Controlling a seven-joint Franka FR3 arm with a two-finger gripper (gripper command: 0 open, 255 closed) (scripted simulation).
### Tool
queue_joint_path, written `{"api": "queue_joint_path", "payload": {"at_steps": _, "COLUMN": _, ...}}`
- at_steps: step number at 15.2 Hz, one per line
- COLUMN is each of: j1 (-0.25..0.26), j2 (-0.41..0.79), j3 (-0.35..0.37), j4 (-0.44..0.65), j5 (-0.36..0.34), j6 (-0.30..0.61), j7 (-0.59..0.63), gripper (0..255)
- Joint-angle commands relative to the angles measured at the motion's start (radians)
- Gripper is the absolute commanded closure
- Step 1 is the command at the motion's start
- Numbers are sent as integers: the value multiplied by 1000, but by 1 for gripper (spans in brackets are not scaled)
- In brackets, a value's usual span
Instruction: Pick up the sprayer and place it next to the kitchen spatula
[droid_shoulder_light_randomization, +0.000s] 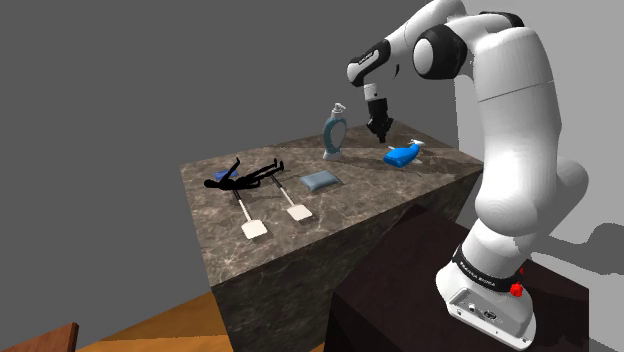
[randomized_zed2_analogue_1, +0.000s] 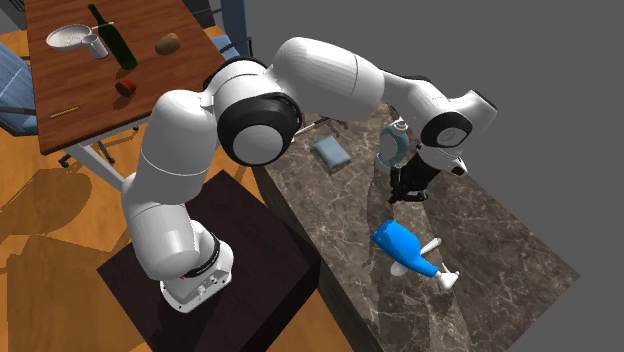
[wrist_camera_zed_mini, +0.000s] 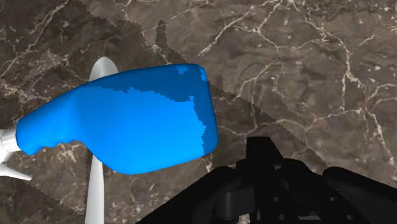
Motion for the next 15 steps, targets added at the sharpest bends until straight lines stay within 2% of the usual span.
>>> {"api": "queue_joint_path", "payload": {"at_steps": 1, "j1": 0, "j2": 0, "j3": 0, "j4": 0, "j5": 0, "j6": 0, "j7": 0, "gripper": 0}}
{"api": "queue_joint_path", "payload": {"at_steps": 8, "j1": -54, "j2": 128, "j3": -108, "j4": 96, "j5": 85, "j6": 90, "j7": 374, "gripper": 0}}
{"api": "queue_joint_path", "payload": {"at_steps": 15, "j1": -75, "j2": 154, "j3": -239, "j4": 38, "j5": 146, "j6": 228, "j7": 741, "gripper": 0}}
